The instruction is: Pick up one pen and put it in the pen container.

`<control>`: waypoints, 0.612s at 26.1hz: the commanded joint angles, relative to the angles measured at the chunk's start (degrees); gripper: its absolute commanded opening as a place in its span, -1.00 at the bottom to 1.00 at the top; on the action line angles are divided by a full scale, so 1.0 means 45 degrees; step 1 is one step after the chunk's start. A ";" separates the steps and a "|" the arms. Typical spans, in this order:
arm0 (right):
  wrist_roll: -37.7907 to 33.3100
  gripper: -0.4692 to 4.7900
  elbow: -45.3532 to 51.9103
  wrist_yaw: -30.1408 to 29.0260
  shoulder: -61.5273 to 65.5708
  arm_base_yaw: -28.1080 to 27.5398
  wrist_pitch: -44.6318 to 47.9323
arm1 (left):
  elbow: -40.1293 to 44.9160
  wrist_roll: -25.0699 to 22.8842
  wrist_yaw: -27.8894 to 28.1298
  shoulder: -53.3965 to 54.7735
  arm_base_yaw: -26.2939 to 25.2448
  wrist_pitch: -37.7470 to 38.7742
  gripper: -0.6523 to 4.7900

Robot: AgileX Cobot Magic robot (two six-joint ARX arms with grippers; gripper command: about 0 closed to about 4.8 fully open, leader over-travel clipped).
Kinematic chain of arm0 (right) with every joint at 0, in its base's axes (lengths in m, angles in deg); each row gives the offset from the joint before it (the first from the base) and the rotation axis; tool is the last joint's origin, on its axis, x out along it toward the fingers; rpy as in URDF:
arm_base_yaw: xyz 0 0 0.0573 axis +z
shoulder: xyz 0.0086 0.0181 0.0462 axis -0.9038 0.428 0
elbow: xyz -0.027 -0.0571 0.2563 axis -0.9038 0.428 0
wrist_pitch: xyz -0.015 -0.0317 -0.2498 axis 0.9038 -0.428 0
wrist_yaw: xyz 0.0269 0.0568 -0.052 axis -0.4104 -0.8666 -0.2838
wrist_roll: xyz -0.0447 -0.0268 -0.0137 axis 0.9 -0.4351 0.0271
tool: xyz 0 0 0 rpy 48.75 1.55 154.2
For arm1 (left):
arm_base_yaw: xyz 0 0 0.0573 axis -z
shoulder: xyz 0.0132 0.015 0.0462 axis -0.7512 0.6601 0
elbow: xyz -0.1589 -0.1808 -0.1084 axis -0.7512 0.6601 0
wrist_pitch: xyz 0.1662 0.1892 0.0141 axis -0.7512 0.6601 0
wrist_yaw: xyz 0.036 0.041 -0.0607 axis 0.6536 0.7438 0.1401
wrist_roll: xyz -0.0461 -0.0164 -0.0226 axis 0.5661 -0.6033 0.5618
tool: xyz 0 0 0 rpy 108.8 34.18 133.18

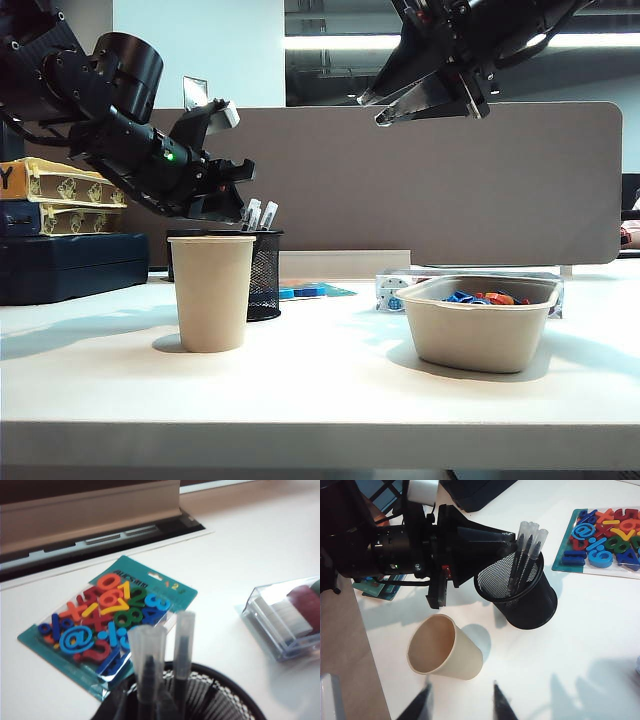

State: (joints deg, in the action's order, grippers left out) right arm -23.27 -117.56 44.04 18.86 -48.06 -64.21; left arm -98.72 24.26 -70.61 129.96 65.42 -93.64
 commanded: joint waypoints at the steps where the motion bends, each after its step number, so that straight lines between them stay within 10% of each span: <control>1: 0.0078 -0.25 -0.0063 -0.0019 -0.0078 0.0010 0.0097 | -0.0087 -0.0267 0.0044 -0.0058 0.0005 0.0131 -0.48; 16: 0.0107 -0.25 -0.0063 0.0554 -0.0083 -0.1073 0.0117 | -0.0087 -0.0287 0.0044 -0.1064 0.0005 0.0413 -0.48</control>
State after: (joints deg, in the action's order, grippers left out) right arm -23.12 -117.56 46.73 18.86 -52.48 -64.24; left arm -98.74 23.18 -70.37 126.50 65.42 -91.91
